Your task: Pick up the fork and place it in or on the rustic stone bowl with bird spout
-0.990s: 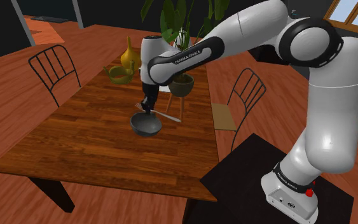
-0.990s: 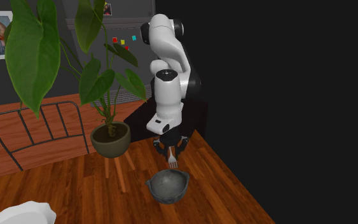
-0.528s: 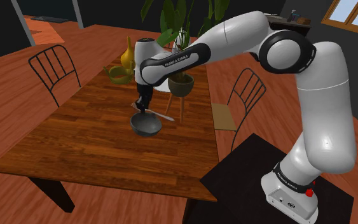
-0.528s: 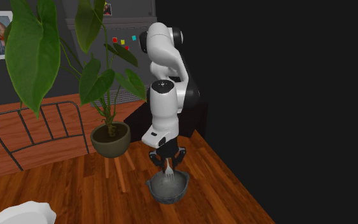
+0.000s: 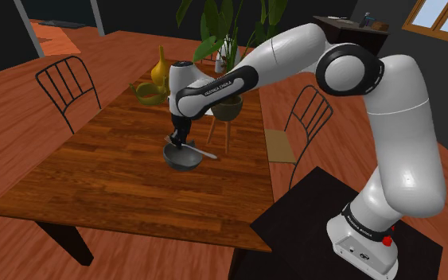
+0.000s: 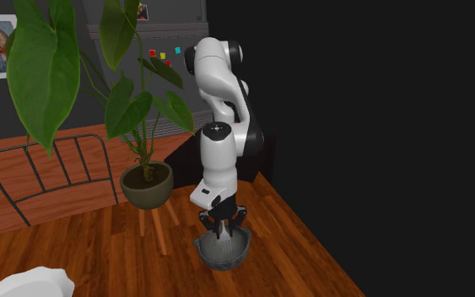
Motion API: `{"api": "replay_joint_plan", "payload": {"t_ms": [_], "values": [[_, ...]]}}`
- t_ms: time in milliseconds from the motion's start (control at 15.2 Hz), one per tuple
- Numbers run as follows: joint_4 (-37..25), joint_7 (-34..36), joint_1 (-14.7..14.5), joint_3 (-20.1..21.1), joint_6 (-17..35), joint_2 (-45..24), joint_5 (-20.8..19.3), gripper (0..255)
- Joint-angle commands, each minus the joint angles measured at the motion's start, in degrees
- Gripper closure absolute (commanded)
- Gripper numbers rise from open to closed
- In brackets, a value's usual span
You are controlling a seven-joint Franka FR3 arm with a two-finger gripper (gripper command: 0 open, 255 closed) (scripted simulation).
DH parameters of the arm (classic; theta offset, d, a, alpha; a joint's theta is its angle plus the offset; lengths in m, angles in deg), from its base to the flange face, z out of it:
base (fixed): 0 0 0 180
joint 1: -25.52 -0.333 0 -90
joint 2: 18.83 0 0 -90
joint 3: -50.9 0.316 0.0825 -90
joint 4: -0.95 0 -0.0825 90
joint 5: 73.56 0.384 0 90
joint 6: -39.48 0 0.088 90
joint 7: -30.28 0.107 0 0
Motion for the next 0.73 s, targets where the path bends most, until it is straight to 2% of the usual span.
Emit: {"api": "replay_joint_plan", "payload": {"t_ms": [0, 528, 594, 660], "values": [[0.18, 0.06, -0.07, -0.21, 1.39, -1.19, -0.25, 255], [0.18, 0.06, -0.07, -0.21, 1.38, -1.19, -0.25, 255], [0.18, 0.06, -0.07, -0.21, 1.38, -1.19, -0.25, 0], [0.18, 0.06, -0.07, -0.21, 1.38, -1.19, -0.25, 0]]}}
